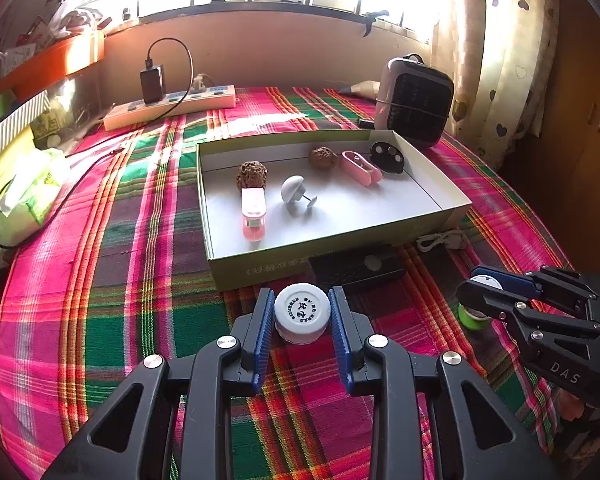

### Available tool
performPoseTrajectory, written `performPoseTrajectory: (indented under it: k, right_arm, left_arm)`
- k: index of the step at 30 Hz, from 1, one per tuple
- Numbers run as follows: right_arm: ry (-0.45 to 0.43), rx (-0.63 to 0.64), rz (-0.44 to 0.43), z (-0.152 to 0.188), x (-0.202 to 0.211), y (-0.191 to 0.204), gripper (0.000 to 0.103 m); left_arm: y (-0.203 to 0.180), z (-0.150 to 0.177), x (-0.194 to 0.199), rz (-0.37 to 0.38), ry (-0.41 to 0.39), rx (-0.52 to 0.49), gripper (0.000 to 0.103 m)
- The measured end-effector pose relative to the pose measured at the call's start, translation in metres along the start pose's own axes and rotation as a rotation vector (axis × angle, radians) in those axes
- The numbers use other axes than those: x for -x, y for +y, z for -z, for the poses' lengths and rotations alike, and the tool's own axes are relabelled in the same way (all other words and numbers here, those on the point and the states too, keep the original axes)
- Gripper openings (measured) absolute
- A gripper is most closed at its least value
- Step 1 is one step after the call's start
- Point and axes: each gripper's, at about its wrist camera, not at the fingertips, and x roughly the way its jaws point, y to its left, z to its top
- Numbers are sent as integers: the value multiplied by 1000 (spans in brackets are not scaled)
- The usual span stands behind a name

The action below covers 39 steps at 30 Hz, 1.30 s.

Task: Organize objects

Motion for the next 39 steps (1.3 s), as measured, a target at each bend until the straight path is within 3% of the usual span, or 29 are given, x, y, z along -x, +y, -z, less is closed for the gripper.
performPoseTrajectory:
  k: [6, 10, 13, 21, 23, 39]
  right_arm:
    - [-1, -5, -14, 1, 2, -2, 24]
    - [17, -7, -20, 5, -1, -3, 41]
    - [35, 27, -8, 8, -4, 1, 47]
    - [30, 40, 30, 12, -5, 1, 46]
    - [24, 43, 41, 12, -4, 0, 35]
    - [-19, 27, -6, -8, 7, -6, 35]
  left_arm:
    - [0, 2, -2, 6, 5, 1, 26]
    - [0, 2, -2, 5, 6, 4, 26]
    - [1, 3, -2, 7, 9, 6, 26]
    - [0, 3, -4, 7, 11, 4, 26]
    - [0, 3, -3, 8, 11, 4, 26]
    - [-5, -17, 0, 28, -8, -11, 26]
